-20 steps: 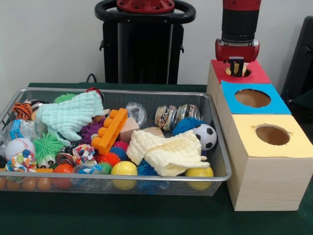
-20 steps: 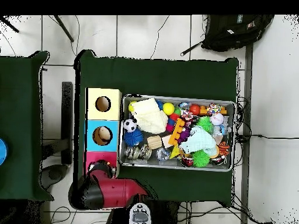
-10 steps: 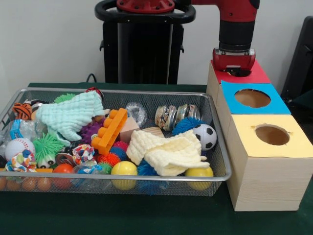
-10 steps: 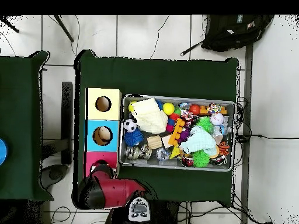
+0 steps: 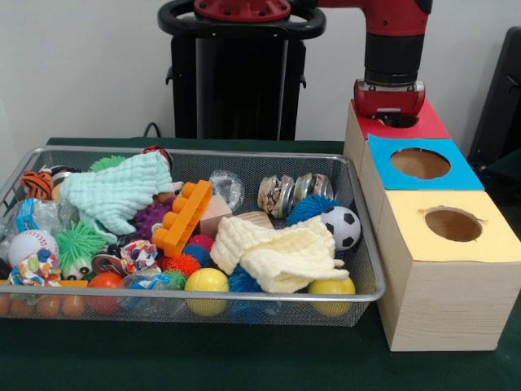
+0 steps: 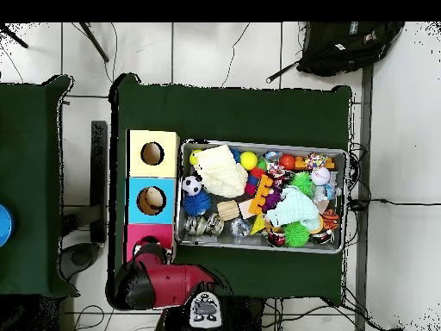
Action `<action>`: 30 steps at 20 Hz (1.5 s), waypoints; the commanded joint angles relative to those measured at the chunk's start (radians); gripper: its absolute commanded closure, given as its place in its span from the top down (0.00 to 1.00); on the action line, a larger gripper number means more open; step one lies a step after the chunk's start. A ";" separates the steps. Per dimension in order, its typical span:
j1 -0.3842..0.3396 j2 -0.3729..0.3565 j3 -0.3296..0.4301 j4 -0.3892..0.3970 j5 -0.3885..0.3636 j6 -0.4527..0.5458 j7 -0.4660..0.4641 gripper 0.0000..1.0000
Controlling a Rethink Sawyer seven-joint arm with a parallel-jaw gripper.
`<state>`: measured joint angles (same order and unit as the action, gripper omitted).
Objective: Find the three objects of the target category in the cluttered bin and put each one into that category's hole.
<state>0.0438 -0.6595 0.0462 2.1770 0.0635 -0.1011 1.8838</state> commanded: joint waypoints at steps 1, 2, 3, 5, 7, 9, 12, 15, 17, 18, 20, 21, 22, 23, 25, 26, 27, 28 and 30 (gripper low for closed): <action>-0.027 -0.061 -0.017 0.041 -0.008 0.161 0.115 0.00; -0.024 -0.078 -0.014 0.046 -0.004 0.176 0.117 0.00; -0.023 -0.109 -0.006 0.055 0.003 0.202 0.122 0.00; -0.008 -0.149 -0.004 0.067 0.020 0.239 0.137 0.00; 0.033 -0.178 -0.022 0.068 0.041 0.267 0.162 0.00; 0.071 -0.196 -0.043 0.063 0.056 0.287 0.183 0.00; 0.119 -0.222 -0.069 0.045 0.074 0.328 0.210 0.00; 0.152 -0.238 -0.091 0.018 0.089 0.371 0.219 0.00; 0.160 -0.241 -0.094 0.010 0.097 0.382 0.216 0.00; 0.163 -0.243 -0.094 0.005 0.102 0.389 0.214 0.00; 0.169 -0.252 -0.095 -0.004 0.108 0.410 0.211 0.00; 0.169 -0.256 -0.096 -0.007 0.108 0.417 0.208 0.00; 0.169 -0.260 -0.097 -0.009 0.109 0.425 0.204 0.00; 0.165 -0.261 -0.096 -0.005 0.107 0.422 0.199 0.00; 0.161 -0.265 -0.101 -0.006 0.100 0.426 0.188 0.00; 0.160 -0.267 -0.104 -0.010 0.097 0.430 0.184 0.00; 0.158 -0.265 -0.110 -0.013 0.090 0.427 0.177 0.00; 0.153 -0.264 -0.110 -0.015 0.085 0.424 0.171 0.00; 0.127 -0.256 -0.105 -0.018 0.069 0.405 0.147 0.00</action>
<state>0.2148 -0.9183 -0.0545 2.2145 0.1163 0.2305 1.8838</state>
